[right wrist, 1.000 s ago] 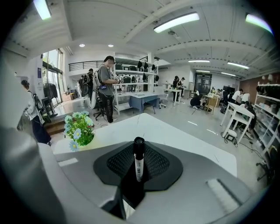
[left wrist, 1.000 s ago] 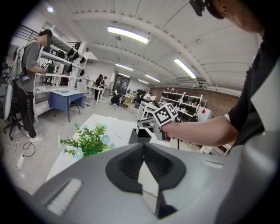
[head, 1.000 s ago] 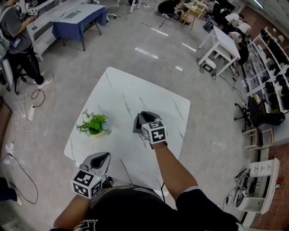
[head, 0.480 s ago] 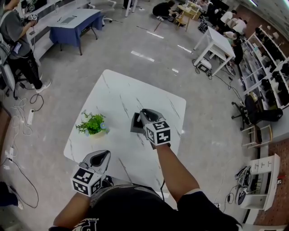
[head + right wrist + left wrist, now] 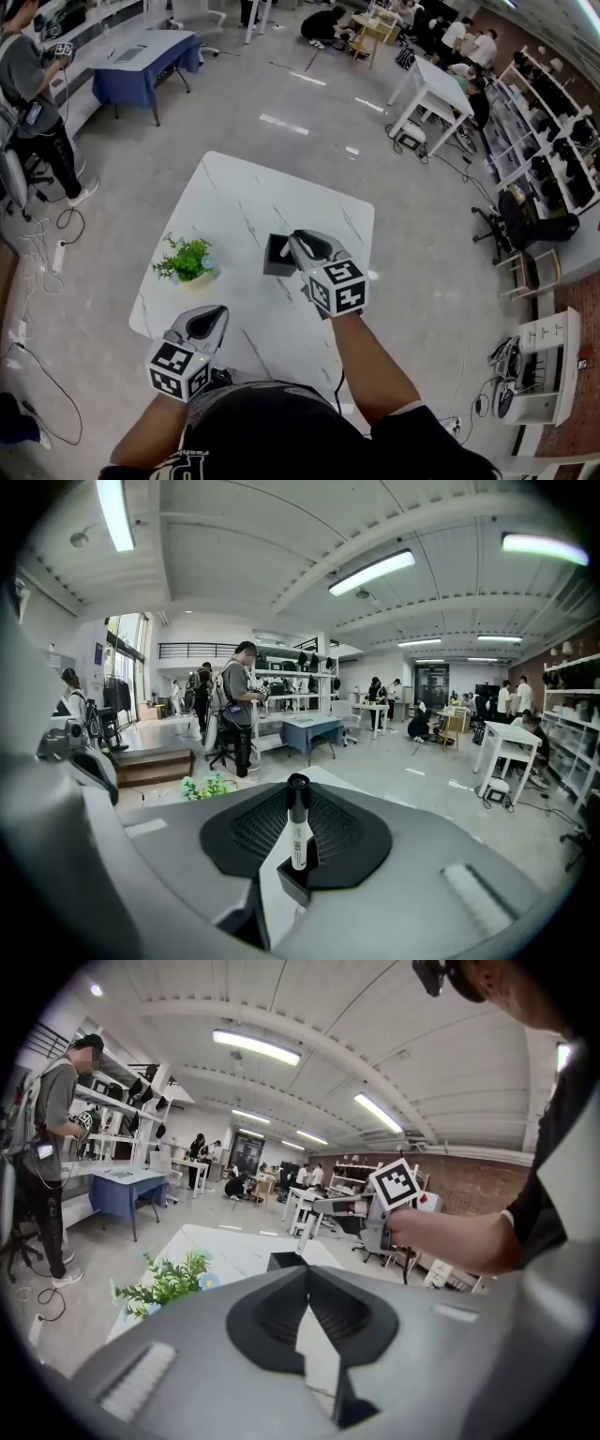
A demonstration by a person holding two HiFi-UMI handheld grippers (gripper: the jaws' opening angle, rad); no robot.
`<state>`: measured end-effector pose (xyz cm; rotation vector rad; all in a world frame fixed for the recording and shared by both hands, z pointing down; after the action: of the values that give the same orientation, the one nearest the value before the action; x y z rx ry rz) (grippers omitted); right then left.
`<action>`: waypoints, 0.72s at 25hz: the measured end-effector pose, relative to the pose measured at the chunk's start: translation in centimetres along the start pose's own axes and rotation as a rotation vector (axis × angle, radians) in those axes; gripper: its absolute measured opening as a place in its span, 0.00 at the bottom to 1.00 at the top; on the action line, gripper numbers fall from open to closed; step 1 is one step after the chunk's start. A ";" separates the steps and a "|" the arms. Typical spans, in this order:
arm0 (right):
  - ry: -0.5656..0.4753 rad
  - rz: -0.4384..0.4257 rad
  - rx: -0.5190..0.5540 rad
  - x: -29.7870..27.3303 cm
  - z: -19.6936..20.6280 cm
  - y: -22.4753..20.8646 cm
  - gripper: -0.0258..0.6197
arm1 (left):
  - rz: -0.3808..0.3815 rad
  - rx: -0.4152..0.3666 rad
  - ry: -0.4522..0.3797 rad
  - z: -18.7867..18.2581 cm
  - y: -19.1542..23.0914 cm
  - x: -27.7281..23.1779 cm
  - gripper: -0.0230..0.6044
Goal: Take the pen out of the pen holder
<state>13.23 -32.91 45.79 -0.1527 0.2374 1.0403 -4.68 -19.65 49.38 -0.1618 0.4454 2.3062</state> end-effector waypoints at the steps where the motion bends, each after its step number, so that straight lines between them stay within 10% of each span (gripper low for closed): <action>1: -0.009 -0.005 0.002 0.6 -0.3 0.2 0.14 | 0.008 -0.004 -0.001 -0.1 -0.2 -0.2 0.13; 18: -0.101 -0.011 -0.065 10.2 -0.8 3.6 0.14 | 0.139 -0.081 0.018 -1.0 -3.3 -3.5 0.13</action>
<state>14.91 -22.79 42.28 -0.1592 0.1111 1.0417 0.05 -20.23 48.46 -0.1969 0.3836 2.4625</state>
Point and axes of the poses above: the fingertips, and each gripper's own axes: x backward along the fingers, y to its left, z out of its underside, the point moved 2 cm from there along x, backward along the fingers, and after that the axes turned 8 degrees about -y, right-handed, at the moved point
